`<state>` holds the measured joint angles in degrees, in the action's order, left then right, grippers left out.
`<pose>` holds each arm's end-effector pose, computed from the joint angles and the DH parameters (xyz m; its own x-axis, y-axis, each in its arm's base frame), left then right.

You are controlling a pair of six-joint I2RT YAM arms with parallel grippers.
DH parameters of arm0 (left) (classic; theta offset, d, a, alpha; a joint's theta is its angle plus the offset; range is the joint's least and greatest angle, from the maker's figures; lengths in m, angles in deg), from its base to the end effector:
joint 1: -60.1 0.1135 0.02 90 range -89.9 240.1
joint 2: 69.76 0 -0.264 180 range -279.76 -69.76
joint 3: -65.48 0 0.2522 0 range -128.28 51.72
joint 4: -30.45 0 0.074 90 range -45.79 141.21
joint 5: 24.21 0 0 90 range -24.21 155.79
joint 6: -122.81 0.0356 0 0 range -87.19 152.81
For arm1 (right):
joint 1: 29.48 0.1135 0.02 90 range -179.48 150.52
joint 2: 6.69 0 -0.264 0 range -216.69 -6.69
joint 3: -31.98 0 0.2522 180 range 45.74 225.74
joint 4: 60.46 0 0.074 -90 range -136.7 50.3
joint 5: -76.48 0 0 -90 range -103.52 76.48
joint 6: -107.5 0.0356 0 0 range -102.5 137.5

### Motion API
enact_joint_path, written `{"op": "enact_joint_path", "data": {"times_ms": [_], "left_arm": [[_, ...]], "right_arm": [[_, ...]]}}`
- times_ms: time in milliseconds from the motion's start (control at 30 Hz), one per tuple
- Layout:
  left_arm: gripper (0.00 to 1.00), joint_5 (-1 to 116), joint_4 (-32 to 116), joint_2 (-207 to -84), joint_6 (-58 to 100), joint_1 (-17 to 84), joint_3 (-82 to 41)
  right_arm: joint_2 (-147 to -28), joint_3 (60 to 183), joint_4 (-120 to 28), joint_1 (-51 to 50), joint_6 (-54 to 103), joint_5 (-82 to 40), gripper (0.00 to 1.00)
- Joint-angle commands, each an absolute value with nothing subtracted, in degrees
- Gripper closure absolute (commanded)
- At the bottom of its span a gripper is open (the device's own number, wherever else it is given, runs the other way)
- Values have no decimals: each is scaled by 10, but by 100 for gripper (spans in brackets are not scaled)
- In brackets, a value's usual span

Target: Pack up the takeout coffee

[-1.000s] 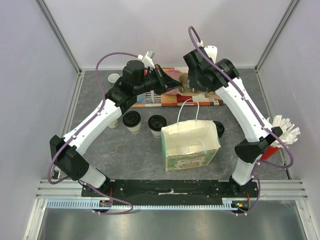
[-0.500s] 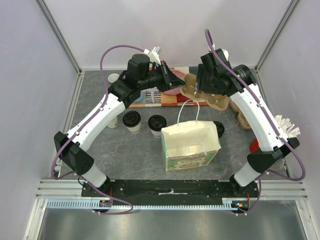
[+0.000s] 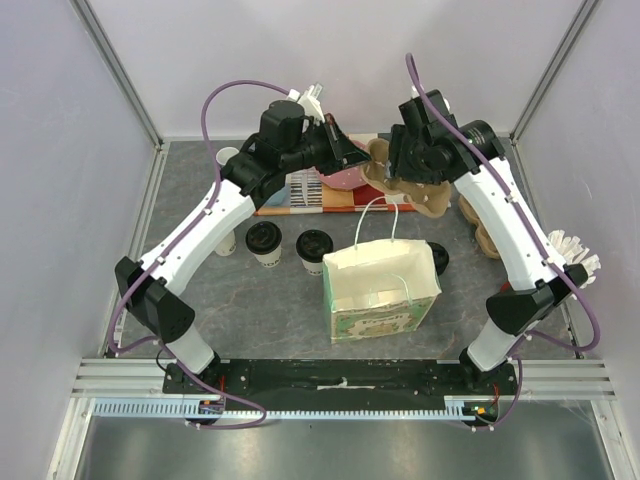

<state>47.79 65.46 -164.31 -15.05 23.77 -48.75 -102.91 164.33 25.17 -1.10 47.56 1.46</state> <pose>0.3016 -0.2354 0.4331 -0.7387 -0.3321 -0.5865 0.3812 0.5117 -0.7699 0.2883 0.1453 0.4422 -0.7351 0.1529 -0.6606 0.0655 0.9857 0.1552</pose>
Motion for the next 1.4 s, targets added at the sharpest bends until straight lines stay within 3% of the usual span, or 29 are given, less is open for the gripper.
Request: {"op": "enact_joint_path", "data": {"times_ms": [0, 500, 567, 667, 700, 867, 1000, 1167, 1367], "left_arm": [[98, 498, 599, -1635, -156, 241, -507], [98, 432, 596, -1600, -176, 247, -448], [90, 409, 577, -1597, -154, 247, -436], [71, 400, 577, -1592, -146, 249, -416], [60, 394, 574, -1590, -143, 249, -414], [29, 356, 555, -1580, -109, 249, -416], [21, 354, 569, -1557, -61, 249, -435], [18, 354, 610, -1505, 47, 247, -441], [32, 347, 800, -1447, 278, 226, -386]], "right_arm": [[-1036, 1699, 307, -14, 512, 7, 34], [-1006, 1727, 311, -14, 538, 26, 49], [-994, 1723, 307, -14, 532, 27, 50], [-980, 1709, 305, -14, 522, 24, 50], [-977, 1700, 306, -14, 520, 26, 50], [-955, 1685, 304, -14, 507, 41, 51], [-948, 1710, 307, -14, 492, 37, 50], [-934, 1760, 333, -14, 473, -5, 50], [-882, 1739, 355, -14, 469, -134, 54]]}}
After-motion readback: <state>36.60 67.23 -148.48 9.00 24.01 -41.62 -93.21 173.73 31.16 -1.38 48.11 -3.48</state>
